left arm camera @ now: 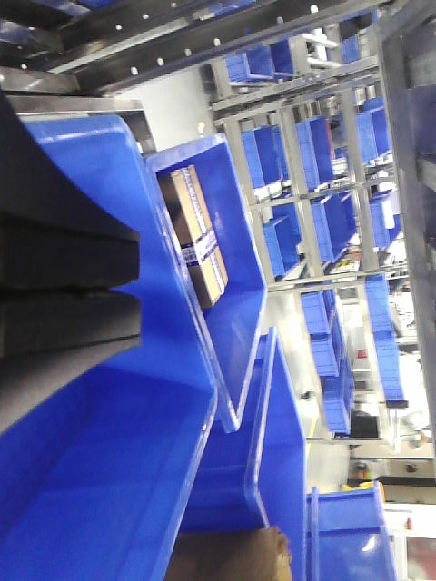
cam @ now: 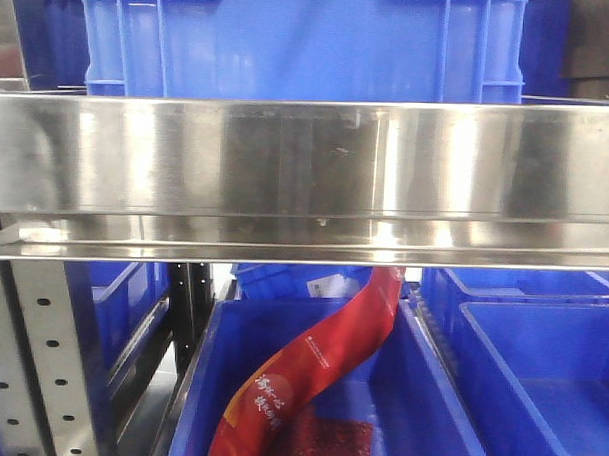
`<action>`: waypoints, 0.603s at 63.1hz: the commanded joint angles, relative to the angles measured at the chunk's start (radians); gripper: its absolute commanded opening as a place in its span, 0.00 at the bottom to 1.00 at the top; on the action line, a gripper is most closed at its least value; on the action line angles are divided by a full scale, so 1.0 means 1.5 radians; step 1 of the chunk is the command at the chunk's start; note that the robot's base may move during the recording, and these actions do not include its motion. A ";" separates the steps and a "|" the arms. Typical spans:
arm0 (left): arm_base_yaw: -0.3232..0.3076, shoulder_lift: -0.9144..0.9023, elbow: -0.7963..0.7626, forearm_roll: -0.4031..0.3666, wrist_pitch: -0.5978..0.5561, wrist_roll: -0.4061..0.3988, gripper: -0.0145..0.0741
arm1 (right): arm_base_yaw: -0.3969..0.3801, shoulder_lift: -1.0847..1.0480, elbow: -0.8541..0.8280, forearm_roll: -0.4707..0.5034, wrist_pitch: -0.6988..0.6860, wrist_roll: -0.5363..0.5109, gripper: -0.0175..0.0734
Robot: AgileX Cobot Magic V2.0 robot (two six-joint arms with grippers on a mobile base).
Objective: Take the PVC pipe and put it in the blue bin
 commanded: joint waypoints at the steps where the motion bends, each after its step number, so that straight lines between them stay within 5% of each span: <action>1: -0.004 -0.024 -0.004 -0.002 0.008 -0.003 0.04 | 0.000 -0.022 -0.005 -0.005 -0.001 -0.006 0.02; 38: -0.051 -0.156 0.059 -0.021 0.057 -0.004 0.04 | 0.000 -0.213 0.176 -0.016 -0.087 -0.006 0.02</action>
